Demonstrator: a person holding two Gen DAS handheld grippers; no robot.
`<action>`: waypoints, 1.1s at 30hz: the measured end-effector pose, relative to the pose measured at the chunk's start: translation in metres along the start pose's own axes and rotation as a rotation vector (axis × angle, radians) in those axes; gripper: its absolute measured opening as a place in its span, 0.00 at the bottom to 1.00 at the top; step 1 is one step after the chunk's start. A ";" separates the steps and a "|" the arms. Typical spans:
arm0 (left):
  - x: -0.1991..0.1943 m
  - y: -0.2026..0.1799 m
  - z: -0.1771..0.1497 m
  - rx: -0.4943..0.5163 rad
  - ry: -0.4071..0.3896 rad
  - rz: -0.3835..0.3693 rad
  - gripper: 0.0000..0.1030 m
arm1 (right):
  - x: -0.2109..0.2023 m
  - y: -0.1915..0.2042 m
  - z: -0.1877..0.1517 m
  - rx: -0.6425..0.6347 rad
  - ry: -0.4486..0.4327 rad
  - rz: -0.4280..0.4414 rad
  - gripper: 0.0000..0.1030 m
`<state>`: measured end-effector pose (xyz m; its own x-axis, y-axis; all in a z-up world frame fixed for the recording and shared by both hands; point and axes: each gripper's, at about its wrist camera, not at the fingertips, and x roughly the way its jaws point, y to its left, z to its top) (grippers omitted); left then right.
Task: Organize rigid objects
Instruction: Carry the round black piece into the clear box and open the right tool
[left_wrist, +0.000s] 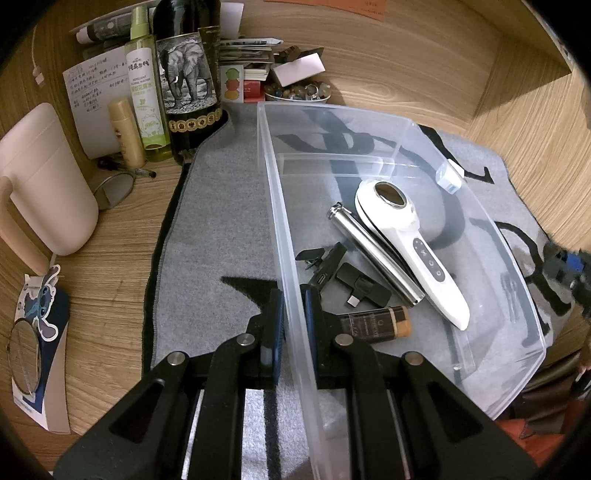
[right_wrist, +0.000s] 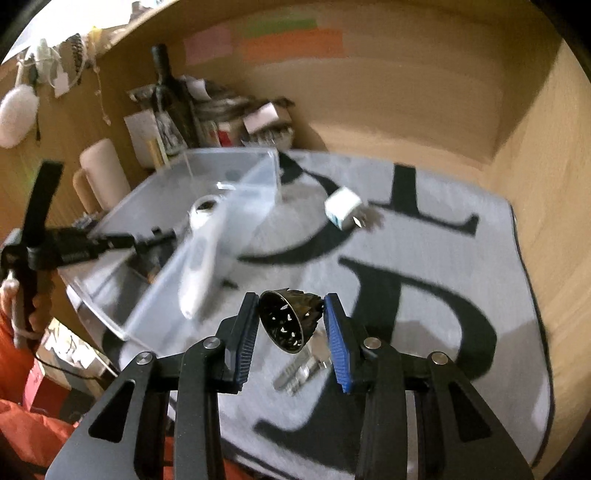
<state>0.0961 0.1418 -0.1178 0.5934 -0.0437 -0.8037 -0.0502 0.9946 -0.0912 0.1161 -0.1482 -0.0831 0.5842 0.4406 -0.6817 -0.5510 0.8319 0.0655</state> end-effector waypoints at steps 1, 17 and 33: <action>0.000 0.000 0.000 0.000 0.000 -0.001 0.11 | -0.001 0.002 0.004 -0.009 -0.013 -0.001 0.32; 0.000 -0.001 0.000 0.000 0.000 0.000 0.11 | -0.001 0.042 0.070 -0.115 -0.181 0.083 0.32; 0.000 -0.003 0.001 0.004 0.002 -0.006 0.11 | 0.047 0.102 0.095 -0.287 -0.112 0.181 0.32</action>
<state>0.0972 0.1389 -0.1172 0.5924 -0.0494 -0.8041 -0.0440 0.9946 -0.0935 0.1435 -0.0105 -0.0394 0.5151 0.6194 -0.5925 -0.7871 0.6155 -0.0409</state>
